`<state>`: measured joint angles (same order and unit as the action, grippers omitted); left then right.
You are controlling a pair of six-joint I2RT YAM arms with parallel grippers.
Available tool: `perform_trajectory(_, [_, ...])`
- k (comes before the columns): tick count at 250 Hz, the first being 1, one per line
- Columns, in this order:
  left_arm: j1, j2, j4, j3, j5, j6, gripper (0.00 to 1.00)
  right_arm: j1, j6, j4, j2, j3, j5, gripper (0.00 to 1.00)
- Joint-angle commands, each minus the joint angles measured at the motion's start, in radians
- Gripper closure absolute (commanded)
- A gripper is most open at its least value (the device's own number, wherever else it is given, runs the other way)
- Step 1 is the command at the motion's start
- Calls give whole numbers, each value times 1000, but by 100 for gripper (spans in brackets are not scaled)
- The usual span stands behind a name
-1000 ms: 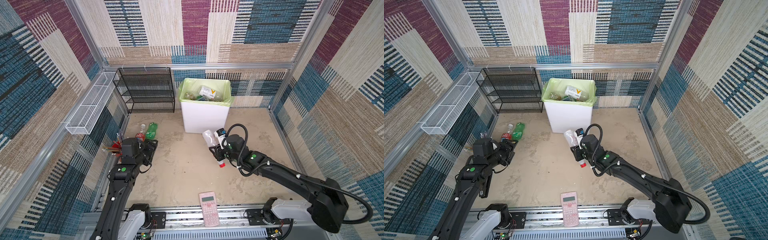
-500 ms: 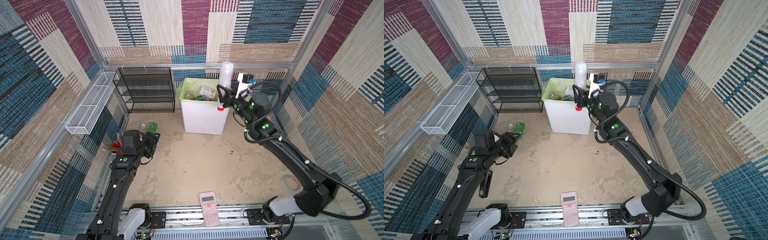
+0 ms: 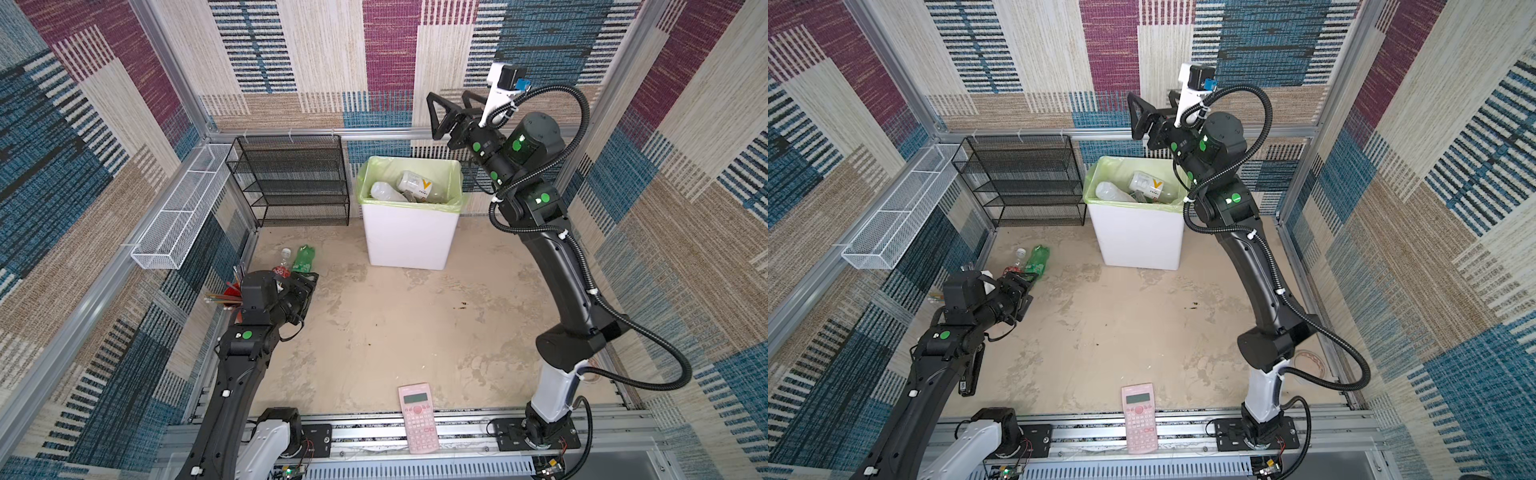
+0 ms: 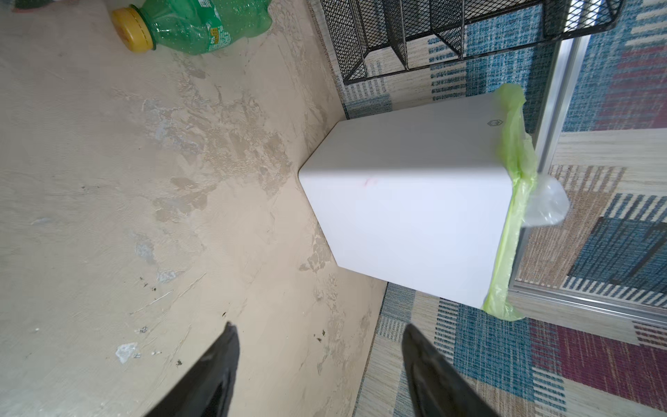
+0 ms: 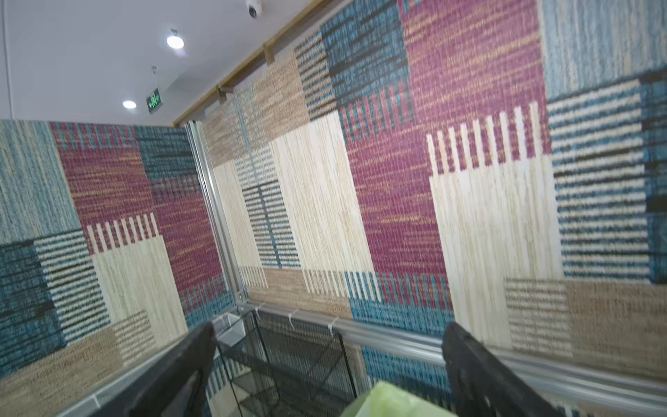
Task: Throw the plastic bottles in the bin
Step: Throw the plastic bottle into the trash bin, then pick up the plastic bottle from the top-left of the table.
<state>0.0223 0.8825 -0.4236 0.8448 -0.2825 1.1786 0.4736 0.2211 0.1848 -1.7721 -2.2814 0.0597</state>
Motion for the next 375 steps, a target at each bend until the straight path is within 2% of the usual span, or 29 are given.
perform_trajectory(1, [-1,6,17,-6,14,19,28,0,14,-71,144,226,-15,5])
perform_trajectory(33, [-1,21,23,-5,23,18,28,1,61,-64,336,593,-24,10])
perform_trajectory(68, [-1,78,38,30,75,10,28,2,183,-57,523,1046,-3,15])
perform_trajectory(96, [-1,182,-25,155,161,-76,28,22,258,-54,594,1308,12,16])
perform_trajectory(126, [-1,346,-145,366,263,-247,29,37,301,-89,619,1474,27,16])
perform_trajectory(153, [-2,540,-286,579,295,-425,28,38,307,-111,616,1539,41,16])
perform_trajectory(211, [-10,937,-604,977,335,-793,18,40,290,-123,650,1601,61,16])
perform_trajectory(239, [-12,1111,-732,1155,361,-902,18,40,283,-114,669,1619,63,16])
perform_trajectory(267, [-12,1251,-818,1303,414,-960,14,40,278,-94,680,1623,66,16])
perform_trajectory(298, [-15,1355,-848,1390,447,-1010,13,40,278,-72,689,1622,62,16])
perform_trajectory(375, [-35,1500,-844,1437,435,-1063,17,40,285,-20,684,1590,40,16])
